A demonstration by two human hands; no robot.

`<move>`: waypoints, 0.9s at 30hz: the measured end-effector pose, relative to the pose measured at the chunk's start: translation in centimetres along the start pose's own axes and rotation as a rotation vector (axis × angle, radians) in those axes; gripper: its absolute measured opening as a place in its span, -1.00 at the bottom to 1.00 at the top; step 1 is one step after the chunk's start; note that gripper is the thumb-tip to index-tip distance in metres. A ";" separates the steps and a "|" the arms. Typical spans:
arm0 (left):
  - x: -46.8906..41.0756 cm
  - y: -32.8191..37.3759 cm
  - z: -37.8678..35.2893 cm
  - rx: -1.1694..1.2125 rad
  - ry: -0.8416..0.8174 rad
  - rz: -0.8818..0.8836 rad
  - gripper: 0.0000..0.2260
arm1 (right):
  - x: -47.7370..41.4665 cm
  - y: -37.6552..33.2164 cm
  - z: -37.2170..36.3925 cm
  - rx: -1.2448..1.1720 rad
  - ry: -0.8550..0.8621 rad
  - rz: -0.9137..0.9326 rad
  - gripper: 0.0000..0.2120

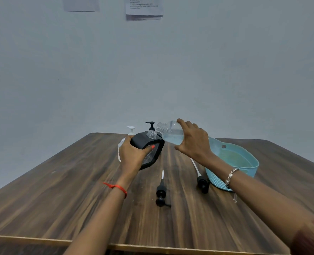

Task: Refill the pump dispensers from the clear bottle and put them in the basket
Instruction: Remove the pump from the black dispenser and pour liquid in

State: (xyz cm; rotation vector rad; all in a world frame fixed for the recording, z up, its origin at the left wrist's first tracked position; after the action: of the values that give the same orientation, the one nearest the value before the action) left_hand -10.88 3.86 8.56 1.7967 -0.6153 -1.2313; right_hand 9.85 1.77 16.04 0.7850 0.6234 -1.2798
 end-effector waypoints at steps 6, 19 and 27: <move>0.1 0.2 -0.2 -0.004 0.009 -0.007 -0.48 | 0.0 -0.3 0.1 0.051 0.017 0.037 -0.33; 0.7 1.0 -0.3 -0.026 0.004 -0.034 -0.48 | 0.0 -0.5 0.2 0.091 0.025 0.062 -0.34; 0.9 1.4 -0.5 -0.031 -0.003 -0.051 -0.47 | 0.1 -0.3 0.2 0.103 0.020 0.064 -0.32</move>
State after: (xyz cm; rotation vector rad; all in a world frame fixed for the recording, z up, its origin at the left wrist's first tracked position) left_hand -9.99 2.63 9.40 1.7950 -0.5522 -1.2707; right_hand 9.59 1.46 16.04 0.8969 0.5477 -1.2540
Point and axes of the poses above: each hand's wrist, its own x-axis away from the middle knuckle, its own z-axis out of the back of the hand, y = z × x, the point moved 10 cm from there along -x, towards the middle knuckle, and after that the axes turned 15 degrees about x, right-handed, at the moved point
